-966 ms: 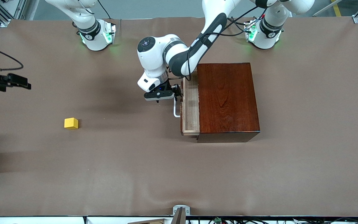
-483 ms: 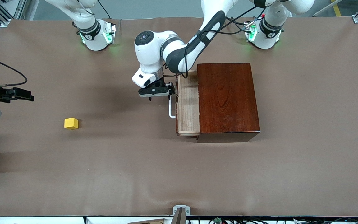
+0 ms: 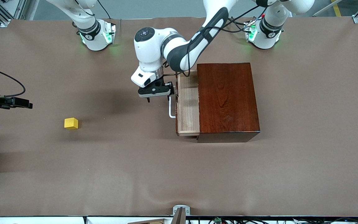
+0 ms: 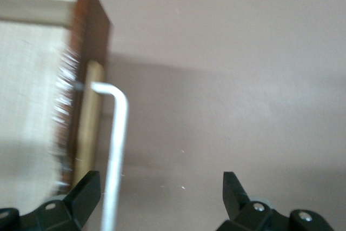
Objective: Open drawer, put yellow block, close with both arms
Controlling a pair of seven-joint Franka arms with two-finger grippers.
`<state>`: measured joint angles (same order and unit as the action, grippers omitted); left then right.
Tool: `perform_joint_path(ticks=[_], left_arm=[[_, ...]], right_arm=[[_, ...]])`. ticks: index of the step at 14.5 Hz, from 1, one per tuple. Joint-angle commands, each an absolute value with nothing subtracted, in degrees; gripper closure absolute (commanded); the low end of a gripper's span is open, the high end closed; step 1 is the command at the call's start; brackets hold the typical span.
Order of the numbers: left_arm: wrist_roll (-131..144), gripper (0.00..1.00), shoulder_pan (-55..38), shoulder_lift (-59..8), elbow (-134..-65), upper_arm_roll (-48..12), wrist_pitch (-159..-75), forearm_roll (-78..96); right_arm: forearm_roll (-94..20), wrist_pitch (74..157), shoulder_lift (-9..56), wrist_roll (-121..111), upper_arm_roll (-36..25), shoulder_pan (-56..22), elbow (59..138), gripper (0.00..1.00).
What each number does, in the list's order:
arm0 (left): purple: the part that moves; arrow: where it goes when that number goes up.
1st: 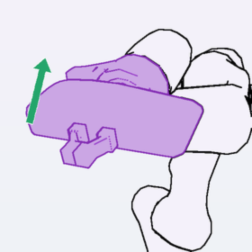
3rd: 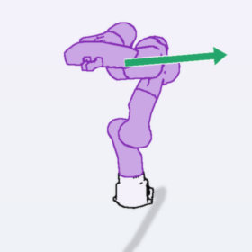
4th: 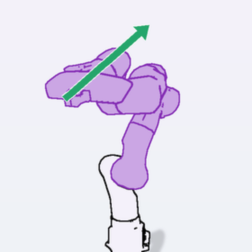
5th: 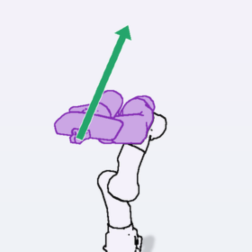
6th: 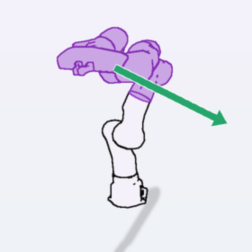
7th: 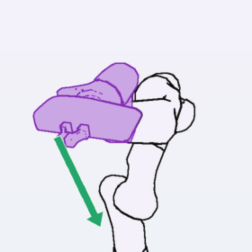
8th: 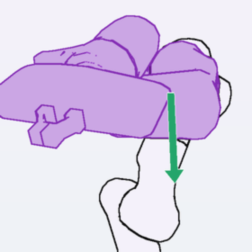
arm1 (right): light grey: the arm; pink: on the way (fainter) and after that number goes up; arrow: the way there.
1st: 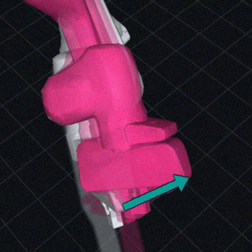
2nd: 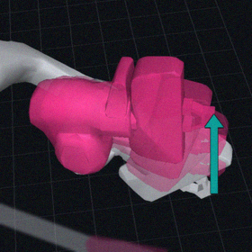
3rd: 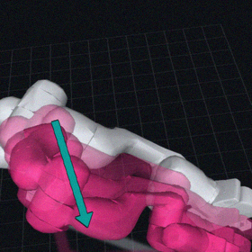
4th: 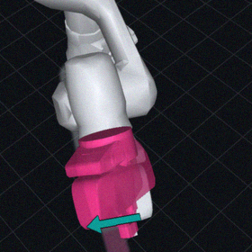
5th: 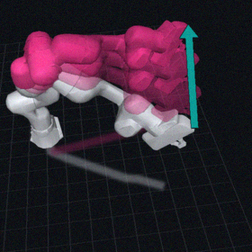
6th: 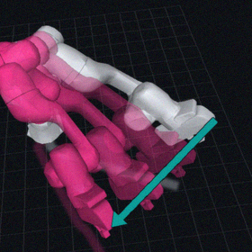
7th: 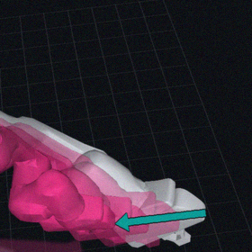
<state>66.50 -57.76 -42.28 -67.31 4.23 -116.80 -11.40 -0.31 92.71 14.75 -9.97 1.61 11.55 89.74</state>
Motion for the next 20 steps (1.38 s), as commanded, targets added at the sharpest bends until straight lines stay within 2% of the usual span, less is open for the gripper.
perform_joint_path(ticks=[1,5,10,14,20], left_arm=[[66.09,0.00,-55.12,-34.39,-68.03,4.22,-109.71,-10.99],[57.25,0.00,-49.68,-25.86,-69.25,4.39,-101.54,-10.99],[49.23,0.00,-42.73,-19.34,-69.52,4.31,-89.32,-11.07],[39.30,0.00,-36.32,-15.39,-70.40,4.13,-84.30,-10.99],[31.57,0.00,-24.98,-9.67,-74.27,4.13,-82.36,-6.34]], right_arm=[[-0.35,93.60,15.99,-9.76,2.55,12.57,89.30,0.00],[-0.53,98.68,17.40,-9.58,2.55,12.66,92.89,0.00],[-0.61,105.63,17.49,-9.49,2.55,13.01,99.74,0.00],[-0.79,112.40,17.40,-9.32,2.64,13.27,105.89,0.00],[-1.41,123.64,17.31,-7.73,2.64,12.57,114.51,0.00]])
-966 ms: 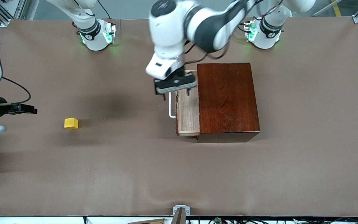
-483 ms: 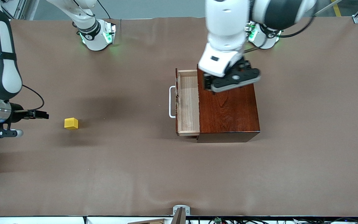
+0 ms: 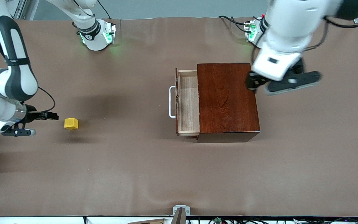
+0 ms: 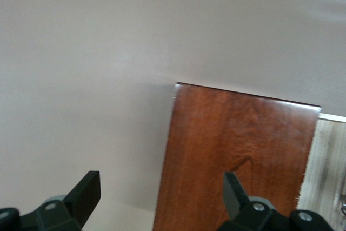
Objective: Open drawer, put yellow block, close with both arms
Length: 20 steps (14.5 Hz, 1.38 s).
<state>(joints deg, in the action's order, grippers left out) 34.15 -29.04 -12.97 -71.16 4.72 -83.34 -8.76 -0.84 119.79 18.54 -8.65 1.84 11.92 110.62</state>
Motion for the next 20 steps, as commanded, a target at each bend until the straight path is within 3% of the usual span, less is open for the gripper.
perform_joint_path(ticks=[1,5,12,17,18,20], left_arm=[[30.25,0.00,-22.70,-9.06,-74.27,4.13,-82.01,-5.81],[22.44,0.00,-16.62,-7.91,-74.35,4.30,-81.83,-3.87],[16.79,0.00,-11.25,-6.86,-76.28,4.13,-81.56,-3.78],[16.70,0.00,-9.93,-3.62,-82.51,4.22,-85.33,-3.87],[16.70,0.00,-9.93,-2.21,-84.79,4.31,-86.82,-3.87],[15.65,0.00,-9.06,-1.76,-85.17,4.22,-87.10,-3.87]], right_arm=[[-1.41,125.23,17.31,-7.73,2.64,12.57,115.57,0.00],[-1.41,134.18,17.49,-7.73,2.64,11.87,120.92,0.00],[-1.41,143.34,23.28,-7.56,2.72,10.55,121.64,0.00],[-1.41,152.73,23.99,-5.27,2.81,8.97,126.90,0.00],[-1.41,153.28,23.99,-5.27,2.81,8.96,127.17,0.19],[-1.41,153.11,23.99,-5.53,2.81,9.05,127.27,0.45]])
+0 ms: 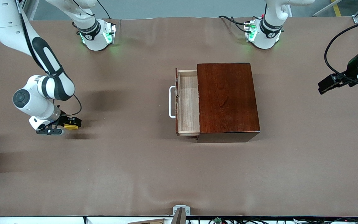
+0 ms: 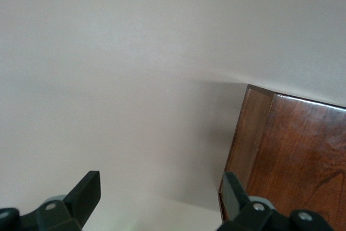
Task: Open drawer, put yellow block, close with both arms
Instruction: 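Grasp the yellow cube with the right gripper while the left gripper withdraws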
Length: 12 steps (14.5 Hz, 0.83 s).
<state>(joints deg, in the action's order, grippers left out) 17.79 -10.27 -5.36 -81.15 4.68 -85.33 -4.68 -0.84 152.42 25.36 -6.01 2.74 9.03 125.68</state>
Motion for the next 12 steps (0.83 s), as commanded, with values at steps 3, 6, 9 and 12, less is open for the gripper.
perform_joint_path(ticks=[3,6,9,12], left_arm=[[13.97,0.00,-9.05,-1.93,-84.21,4.22,-86.92,-3.78],[13.80,0.00,-9.05,-1.76,-83.85,4.13,-86.75,-3.78],[13.10,0.00,-9.05,-1.58,-84.20,4.04,-86.31,-3.78],[13.10,0.00,-9.05,-0.71,-84.81,4.04,-86.31,-3.69]], right_arm=[[-1.41,152.67,23.91,-6.15,2.81,9.14,127.09,0.76],[-1.41,152.67,23.38,-6.85,2.81,8.97,127.09,0.94],[-1.41,152.14,22.50,-7.21,3.08,8.96,126.65,1.00],[-1.41,148.47,20.31,-7.21,3.78,8.88,124.90,1.00]])
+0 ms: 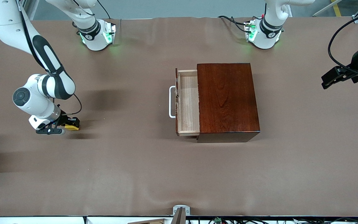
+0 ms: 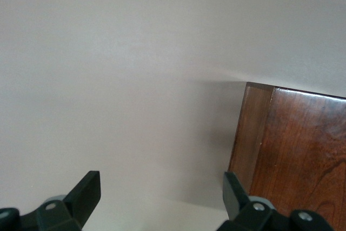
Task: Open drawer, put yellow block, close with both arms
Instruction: 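Grasp the yellow cube with the right gripper while the left gripper withdraws, then carry the yellow cube with the right gripper over the open drawer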
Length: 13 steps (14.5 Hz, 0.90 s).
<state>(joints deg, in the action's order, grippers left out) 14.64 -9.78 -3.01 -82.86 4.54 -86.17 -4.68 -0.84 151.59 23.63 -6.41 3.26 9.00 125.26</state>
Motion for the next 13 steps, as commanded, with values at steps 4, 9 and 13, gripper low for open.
perform_joint_path(ticks=[4,9,13], left_arm=[[13.01,0.00,-8.97,0.17,-85.69,4.04,-86.22,-3.69],[12.66,0.00,-8.96,0.18,-85.78,4.04,-86.04,-3.69],[12.57,0.00,-8.97,0.18,-85.78,4.04,-86.04,-3.69]], right_arm=[[-1.41,132.40,18.73,-6.77,3.87,8.96,116.83,1.00],[-2.02,124.65,16.17,-6.50,3.96,8.96,113.56,1.00],[-6.76,115.60,15.29,-5.28,4.04,8.96,108.91,1.00]])
